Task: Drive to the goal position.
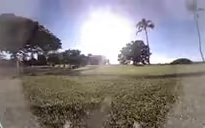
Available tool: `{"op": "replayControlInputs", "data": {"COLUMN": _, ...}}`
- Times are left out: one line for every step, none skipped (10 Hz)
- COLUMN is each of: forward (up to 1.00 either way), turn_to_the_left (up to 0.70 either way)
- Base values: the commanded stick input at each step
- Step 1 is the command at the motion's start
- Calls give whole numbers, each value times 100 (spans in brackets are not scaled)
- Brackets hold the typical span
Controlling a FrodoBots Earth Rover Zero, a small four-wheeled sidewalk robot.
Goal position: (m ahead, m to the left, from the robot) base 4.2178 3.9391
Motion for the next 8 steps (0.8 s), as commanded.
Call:
{"op": "replayControlInputs", "data": {"forward": 34, "turn_to_the_left": -31}}
{"op": "replayControlInputs", "data": {"forward": -4, "turn_to_the_left": -41}}
{"op": "replayControlInputs", "data": {"forward": -45, "turn_to_the_left": 0}}
{"op": "replayControlInputs", "data": {"forward": -45, "turn_to_the_left": 27}}
{"op": "replayControlInputs", "data": {"forward": -45, "turn_to_the_left": 27}}
{"op": "replayControlInputs", "data": {"forward": -45, "turn_to_the_left": 27}}
{"op": "replayControlInputs", "data": {"forward": -45, "turn_to_the_left": 27}}
{"op": "replayControlInputs", "data": {"forward": -45, "turn_to_the_left": 27}}
